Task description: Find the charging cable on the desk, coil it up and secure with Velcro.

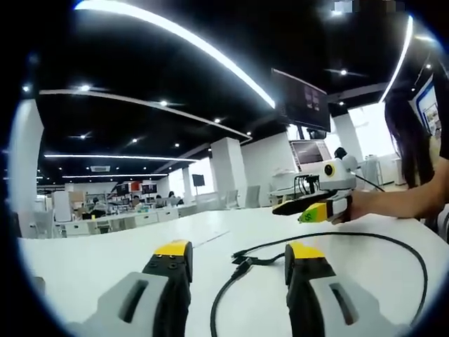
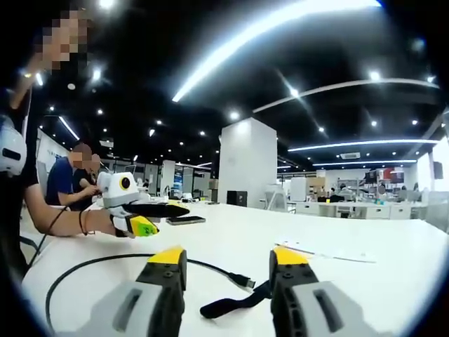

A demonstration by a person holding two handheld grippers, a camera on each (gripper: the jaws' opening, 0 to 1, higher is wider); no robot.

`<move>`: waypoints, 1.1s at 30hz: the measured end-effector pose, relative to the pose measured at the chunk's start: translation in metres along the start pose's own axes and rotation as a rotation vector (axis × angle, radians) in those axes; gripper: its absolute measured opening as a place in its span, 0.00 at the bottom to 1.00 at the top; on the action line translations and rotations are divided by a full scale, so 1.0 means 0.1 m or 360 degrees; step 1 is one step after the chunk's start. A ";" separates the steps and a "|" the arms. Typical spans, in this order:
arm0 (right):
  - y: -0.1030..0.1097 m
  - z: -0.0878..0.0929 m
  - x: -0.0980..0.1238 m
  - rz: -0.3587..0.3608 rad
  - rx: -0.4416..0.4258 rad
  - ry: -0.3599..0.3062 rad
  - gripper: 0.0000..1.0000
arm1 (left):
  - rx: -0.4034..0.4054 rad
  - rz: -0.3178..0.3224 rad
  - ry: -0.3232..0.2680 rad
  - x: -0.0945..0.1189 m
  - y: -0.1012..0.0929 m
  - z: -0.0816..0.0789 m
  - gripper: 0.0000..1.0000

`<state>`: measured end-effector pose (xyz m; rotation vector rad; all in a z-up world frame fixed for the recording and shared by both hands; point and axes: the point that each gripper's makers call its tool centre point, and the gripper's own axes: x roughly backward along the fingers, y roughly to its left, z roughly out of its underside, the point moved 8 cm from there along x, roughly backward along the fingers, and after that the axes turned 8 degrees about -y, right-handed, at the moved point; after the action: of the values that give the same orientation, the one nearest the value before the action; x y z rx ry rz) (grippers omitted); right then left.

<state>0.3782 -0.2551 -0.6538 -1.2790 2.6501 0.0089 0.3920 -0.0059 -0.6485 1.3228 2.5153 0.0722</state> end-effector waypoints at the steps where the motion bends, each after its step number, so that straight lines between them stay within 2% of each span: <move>1: 0.00 0.00 0.00 -0.0001 0.0000 0.0000 0.47 | -0.0001 0.0006 0.0003 0.00 0.00 0.00 0.54; 7: 0.00 0.00 0.00 -0.0008 0.0000 -0.0005 0.46 | -0.0017 0.0077 0.0026 -0.03 -0.07 0.04 0.63; 11: 0.00 -0.01 0.01 -0.0008 0.0017 -0.0002 0.46 | -0.0022 0.0064 0.0030 -0.03 -0.05 0.04 0.69; 14: 0.01 -0.01 0.01 -0.0005 0.0022 -0.0001 0.49 | -0.0014 0.0046 0.0021 -0.02 -0.04 0.03 0.72; 28: 0.02 0.00 0.00 -0.0022 0.0073 0.0009 0.60 | 0.0014 0.0008 0.0041 0.01 -0.02 0.04 0.74; 31: 0.04 0.01 0.01 -0.0043 0.0082 0.0023 0.55 | 0.0011 0.0007 0.0053 0.01 -0.02 0.04 0.74; 33: 0.05 0.02 0.00 -0.0052 0.0086 0.0028 0.54 | 0.0012 -0.0001 0.0059 0.02 -0.01 0.05 0.74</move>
<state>0.3747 -0.2524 -0.6559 -1.3109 2.6248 -0.0785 0.3914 -0.0053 -0.6541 1.3356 2.5493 0.0880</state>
